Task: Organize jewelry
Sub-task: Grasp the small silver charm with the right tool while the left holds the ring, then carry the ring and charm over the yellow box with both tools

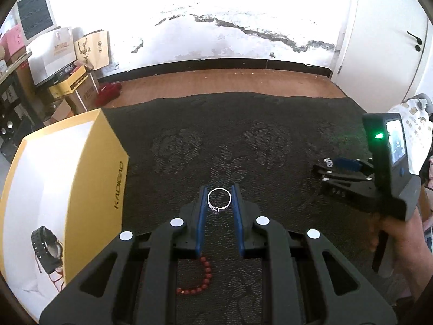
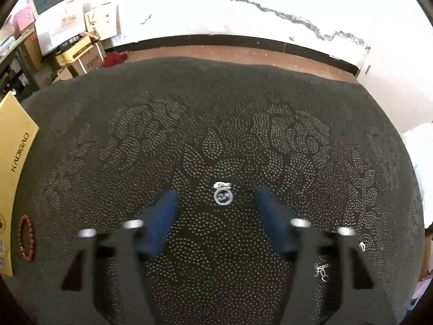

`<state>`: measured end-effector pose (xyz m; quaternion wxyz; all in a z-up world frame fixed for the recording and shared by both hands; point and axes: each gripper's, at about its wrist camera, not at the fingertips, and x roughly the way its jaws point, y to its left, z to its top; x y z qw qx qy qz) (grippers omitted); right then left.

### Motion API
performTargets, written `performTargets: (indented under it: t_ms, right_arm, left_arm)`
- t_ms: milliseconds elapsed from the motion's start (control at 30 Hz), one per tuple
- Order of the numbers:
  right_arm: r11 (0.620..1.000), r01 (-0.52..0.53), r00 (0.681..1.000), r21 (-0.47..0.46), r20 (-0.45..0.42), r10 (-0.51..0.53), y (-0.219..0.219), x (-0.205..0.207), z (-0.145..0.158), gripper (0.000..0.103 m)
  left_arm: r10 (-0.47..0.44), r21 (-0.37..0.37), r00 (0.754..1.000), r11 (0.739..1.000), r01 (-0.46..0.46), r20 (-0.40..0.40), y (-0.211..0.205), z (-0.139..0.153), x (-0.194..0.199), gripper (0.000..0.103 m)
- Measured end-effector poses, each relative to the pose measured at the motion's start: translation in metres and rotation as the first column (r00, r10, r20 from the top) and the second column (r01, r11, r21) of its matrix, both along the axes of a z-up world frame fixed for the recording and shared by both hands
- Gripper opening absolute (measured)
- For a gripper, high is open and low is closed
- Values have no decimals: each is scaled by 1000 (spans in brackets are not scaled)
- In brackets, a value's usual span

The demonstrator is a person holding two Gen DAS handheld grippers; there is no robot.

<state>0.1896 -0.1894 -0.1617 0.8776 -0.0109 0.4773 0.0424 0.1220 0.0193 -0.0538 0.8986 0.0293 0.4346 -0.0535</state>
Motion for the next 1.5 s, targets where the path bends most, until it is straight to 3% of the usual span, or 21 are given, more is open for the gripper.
performTargets:
  t_ms: [33, 67, 100, 433, 833, 1133, 1500]
  right_arm:
    - [1000, -13, 1000, 1, 2, 13, 2, -1, 0, 36]
    - [1000, -29, 1000, 4, 7, 29, 5, -1, 1, 10]
    - [999, -34, 999, -11, 14, 34, 8, -2, 2, 4]
    - [998, -50, 999, -25, 19, 51, 14, -13, 4, 2]
    - [995, -103, 992, -2, 78, 103, 35, -39, 50, 2]
    - [976, -212, 969, 41, 138, 205, 99, -61, 108, 2]
    - [909, -409, 892, 82, 249, 378, 223, -98, 185, 2]
  left_arm:
    - [2, -2, 1000, 1000, -2, -2, 1, 0, 1, 18]
    - [4, -2, 1000, 1000, -4, -2, 3, 0, 1, 18]
    - [6, -1, 1000, 1000, -6, 0, 4, 1, 1, 18]
    - [8, 3, 1000, 1000, -8, 11, 5, 6, -1, 18]
    - [36, 23, 999, 999, -37, 32, 11, 20, -3, 18]
    - [116, -26, 993, 993, -115, 35, 65, 50, -15, 18]
    - [264, -42, 962, 964, -261, 75, 170, 81, -49, 18]
